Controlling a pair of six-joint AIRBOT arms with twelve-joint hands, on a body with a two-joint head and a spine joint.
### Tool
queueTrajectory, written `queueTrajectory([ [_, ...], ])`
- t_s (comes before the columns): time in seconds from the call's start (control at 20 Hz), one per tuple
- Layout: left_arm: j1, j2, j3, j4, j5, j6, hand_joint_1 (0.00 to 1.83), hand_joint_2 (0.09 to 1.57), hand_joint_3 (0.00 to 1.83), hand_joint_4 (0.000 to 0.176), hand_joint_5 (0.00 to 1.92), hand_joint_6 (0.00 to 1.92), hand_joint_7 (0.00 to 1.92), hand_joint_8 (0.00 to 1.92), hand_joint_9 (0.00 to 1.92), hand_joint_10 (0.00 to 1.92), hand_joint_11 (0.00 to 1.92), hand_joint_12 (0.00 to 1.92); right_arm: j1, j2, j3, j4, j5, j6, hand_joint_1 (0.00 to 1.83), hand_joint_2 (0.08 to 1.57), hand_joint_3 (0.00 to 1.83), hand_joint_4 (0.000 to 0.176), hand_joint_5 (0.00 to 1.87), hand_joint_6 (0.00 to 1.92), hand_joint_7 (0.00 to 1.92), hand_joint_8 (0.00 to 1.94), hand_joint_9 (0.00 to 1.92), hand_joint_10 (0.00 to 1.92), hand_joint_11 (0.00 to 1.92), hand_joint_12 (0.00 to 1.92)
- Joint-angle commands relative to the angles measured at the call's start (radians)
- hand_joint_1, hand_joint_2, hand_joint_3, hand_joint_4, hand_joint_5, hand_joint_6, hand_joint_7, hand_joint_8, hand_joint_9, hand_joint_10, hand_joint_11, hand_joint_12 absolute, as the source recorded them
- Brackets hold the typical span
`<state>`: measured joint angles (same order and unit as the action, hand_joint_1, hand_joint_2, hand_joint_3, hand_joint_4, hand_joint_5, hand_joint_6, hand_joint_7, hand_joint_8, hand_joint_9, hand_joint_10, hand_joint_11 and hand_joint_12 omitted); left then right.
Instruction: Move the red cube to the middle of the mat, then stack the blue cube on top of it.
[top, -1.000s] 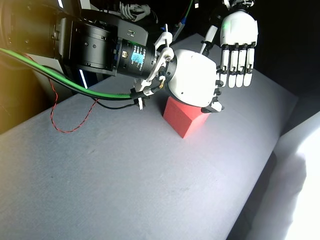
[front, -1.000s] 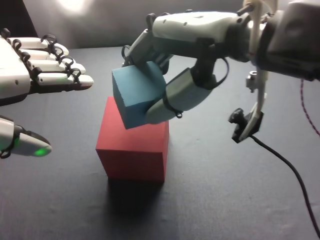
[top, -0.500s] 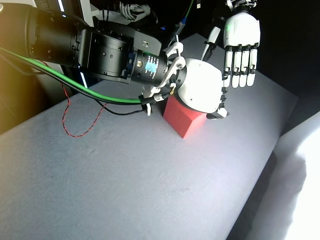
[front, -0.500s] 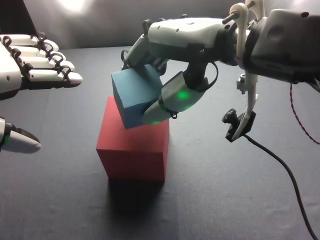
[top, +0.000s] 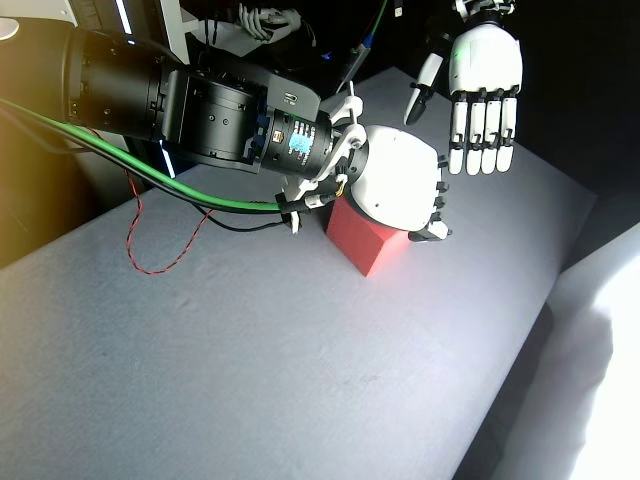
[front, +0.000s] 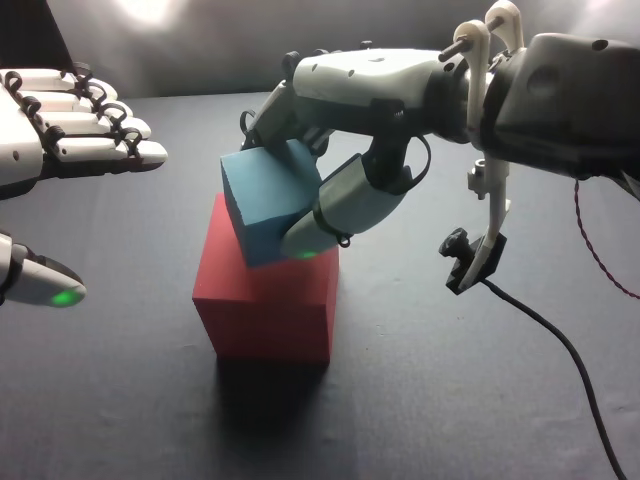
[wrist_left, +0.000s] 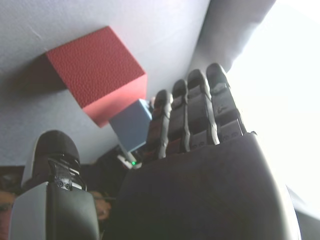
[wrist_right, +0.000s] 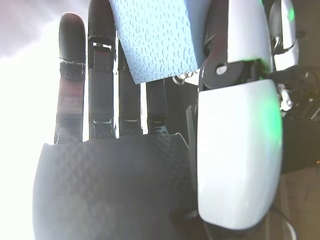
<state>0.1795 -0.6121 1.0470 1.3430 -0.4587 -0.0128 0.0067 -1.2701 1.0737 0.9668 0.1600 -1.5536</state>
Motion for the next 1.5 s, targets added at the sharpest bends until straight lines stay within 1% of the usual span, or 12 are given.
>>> queueTrajectory([
  [0.0,-0.008,0.016,0.008,-0.04,-0.022,0.0,0.24,1.13,0.0,0.0,0.09,0.0,0.09,0.0,0.08,0.0,0.0,0.17,0.001,0.009,-0.006,-0.007,0.064,0.01,1.1,1.05,0.0,0.0,0.83,0.49,0.87,0.48,0.75,0.44,0.25,1.27],
  [0.05,-0.008,0.016,0.007,-0.04,-0.022,0.0,0.24,1.13,0.0,0.0,0.09,0.0,0.09,0.0,0.08,0.0,0.0,0.17,-0.001,0.009,-0.009,-0.007,0.064,0.01,1.1,1.05,0.0,0.0,0.83,0.49,0.87,0.48,0.75,0.44,0.25,1.27],
  [0.1,-0.008,0.016,0.007,-0.04,-0.023,0.0,0.27,1.12,0.0,0.0,0.12,0.0,0.12,0.0,0.11,0.0,0.0,0.27,-0.007,0.01,-0.015,-0.008,0.065,0.01,1.06,1.04,0.0,0.0,0.89,0.09,0.93,0.08,0.78,0.23,0.21,1.26],
  [0.15,-0.008,0.016,0.007,-0.04,-0.023,0.0,0.26,1.13,0.0,0.0,0.11,0.0,0.11,0.0,0.11,0.0,0.0,0.26,-0.011,0.01,-0.018,-0.008,0.067,0.01,1.03,1.04,0.0,0.0,0.89,0.01,0.93,0.01,0.81,0.13,0.22,1.22],
  [0.45,-0.008,0.017,0.005,-0.04,-0.023,0.0,0.26,1.13,0.0,0.0,0.09,0.0,0.1,0.0,0.1,0.0,0.0,0.22,-0.016,0.01,-0.019,-0.008,0.082,0.011,0.84,1.05,0.0,0.0,0.64,0.0,0.65,0.0,0.6,0.0,0.04,1.2],
  [0.65,-0.008,0.017,0.005,-0.04,-0.023,0.0,0.22,1.14,0.0,0.0,0.07,0.0,0.07,0.0,0.08,0.0,0.0,0.17,-0.018,0.01,-0.019,-0.008,0.083,0.011,0.65,1.04,0.0,0.0,0.5,0.0,0.53,0.0,0.49,0.0,0.0,1.07],
  [0.7,-0.008,0.017,0.006,-0.04,-0.022,0.0,0.23,1.14,0.0,0.0,0.05,0.0,0.04,0.0,0.03,0.0,0.0,0.07,-0.018,0.01,-0.019,-0.008,0.085,0.011,0.58,1.05,0.0,0.0,0.44,0.0,0.47,0.0,0.44,0.0,0.0,0.99],
  [0.8,-0.009,0.017,0.006,-0.04,-0.022,0.0,0.22,1.15,0.0,0.0,0.04,0.0,0.03,0.0,0.02,0.0,0.0,0.04,-0.017,0.01,-0.019,-0.008,0.088,0.011,0.57,1.05,0.0,0.0,0.42,0.0,0.46,0.0,0.43,0.0,0.0,0.97],
  [0.95,-0.011,0.017,0.006,-0.041,-0.021,0.0,0.26,1.13,0.0,0.0,0.09,0.0,0.09,0.0,0.09,0.0,0.01,0.16,-0.017,0.01,-0.019,-0.008,0.088,0.011,0.58,1.03,0.0,0.0,0.43,0.01,0.46,0.0,0.43,0.0,0.0,0.97],
  [1.05,-0.013,0.016,0.005,-0.041,-0.02,0.0,0.25,1.13,0.0,0.0,0.07,0.0,0.07,0.0,0.07,0.0,0.0,0.14,-0.017,0.01,-0.019,-0.008,0.089,0.01,0.57,1.03,0.0,0.0,0.39,0.0,0.41,0.0,0.38,0.0,0.0,0.87],
  [1.3,-0.013,0.016,0.005,-0.041,-0.019,0.0,0.25,1.12,0.0,0.0,0.15,0.01,0.14,0.01,0.14,0.01,0.0,0.31,-0.015,0.012,-0.019,-0.008,0.092,0.01,0.58,1.02,0.0,0.0,0.39,0.0,0.39,0.0,0.36,0.0,0.0,0.85],
  [1.45,-0.014,0.016,0.004,-0.041,-0.019,0.0,0.24,1.13,0.0,0.0,0.11,0.0,0.1,0.0,0.11,0.0,0.0,0.23,-0.015,0.013,-0.019,-0.008,0.091,0.01,0.6,1.01,0.0,0.0,0.37,0.0,0.38,0.0,0.35,0.0,0.0,0.82],
])
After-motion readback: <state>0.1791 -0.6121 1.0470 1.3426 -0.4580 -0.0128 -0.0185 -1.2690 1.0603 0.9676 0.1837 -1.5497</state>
